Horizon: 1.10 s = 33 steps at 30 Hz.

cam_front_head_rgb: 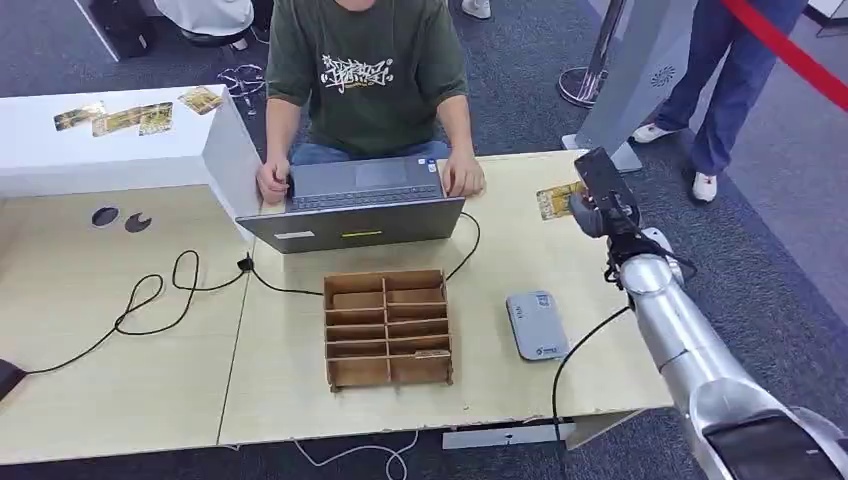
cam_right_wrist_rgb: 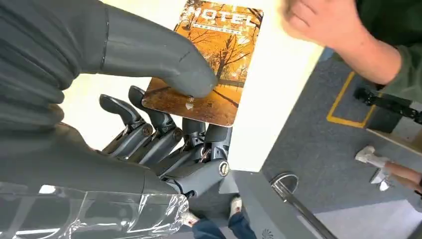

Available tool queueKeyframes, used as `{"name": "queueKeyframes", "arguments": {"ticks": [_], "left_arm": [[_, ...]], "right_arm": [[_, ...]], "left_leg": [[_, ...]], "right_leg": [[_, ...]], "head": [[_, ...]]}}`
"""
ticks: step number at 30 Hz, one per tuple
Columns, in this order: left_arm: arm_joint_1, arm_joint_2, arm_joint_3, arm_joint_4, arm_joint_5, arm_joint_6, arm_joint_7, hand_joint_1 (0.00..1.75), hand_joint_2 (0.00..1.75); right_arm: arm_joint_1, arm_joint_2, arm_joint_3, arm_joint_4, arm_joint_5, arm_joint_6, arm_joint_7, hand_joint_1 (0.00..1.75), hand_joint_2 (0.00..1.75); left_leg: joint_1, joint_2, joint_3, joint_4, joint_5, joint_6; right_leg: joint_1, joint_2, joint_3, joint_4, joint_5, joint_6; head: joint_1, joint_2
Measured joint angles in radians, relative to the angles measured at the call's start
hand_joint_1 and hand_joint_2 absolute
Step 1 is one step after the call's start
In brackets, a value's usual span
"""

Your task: Pass the card to the sensor for recognition and then transmit it.

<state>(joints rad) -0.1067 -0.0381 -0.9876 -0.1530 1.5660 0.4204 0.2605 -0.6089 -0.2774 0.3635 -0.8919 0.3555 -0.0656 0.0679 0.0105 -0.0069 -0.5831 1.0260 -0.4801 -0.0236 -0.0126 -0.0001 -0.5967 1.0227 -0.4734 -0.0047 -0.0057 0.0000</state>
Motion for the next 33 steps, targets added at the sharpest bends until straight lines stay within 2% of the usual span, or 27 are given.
{"name": "queueKeyframes", "arguments": {"ticks": [10,19,33], "left_arm": [[0.002,-0.001,0.014,0.0,0.0,0.005,-0.003,0.0,0.0],[0.005,-0.001,0.051,0.0,0.0,0.008,-0.008,0.0,0.0],[0.006,-0.001,0.077,0.0,0.0,0.008,-0.008,0.0,0.0]], "right_arm": [[0.173,-0.042,-0.049,-0.128,-0.015,-0.005,0.008,1.75,1.75],[0.314,-0.057,-0.094,-0.234,-0.021,-0.018,0.014,1.75,1.75],[0.431,-0.082,-0.147,-0.338,-0.025,-0.031,0.024,1.75,1.75]], "left_leg": [[0.0,0.0,0.0,0.0,0.0,0.0],[0.0,0.0,0.0,0.0,0.0,0.0],[0.0,0.0,0.0,0.0,-0.001,0.001]], "right_leg": [[0.0,0.0,0.0,0.0,0.0,0.0],[0.0,0.0,0.0,0.0,-0.001,0.001],[0.0,0.0,0.0,0.0,-0.001,0.001]], "head": [[0.0,0.0],[0.0,0.0],[0.0,0.0]]}}
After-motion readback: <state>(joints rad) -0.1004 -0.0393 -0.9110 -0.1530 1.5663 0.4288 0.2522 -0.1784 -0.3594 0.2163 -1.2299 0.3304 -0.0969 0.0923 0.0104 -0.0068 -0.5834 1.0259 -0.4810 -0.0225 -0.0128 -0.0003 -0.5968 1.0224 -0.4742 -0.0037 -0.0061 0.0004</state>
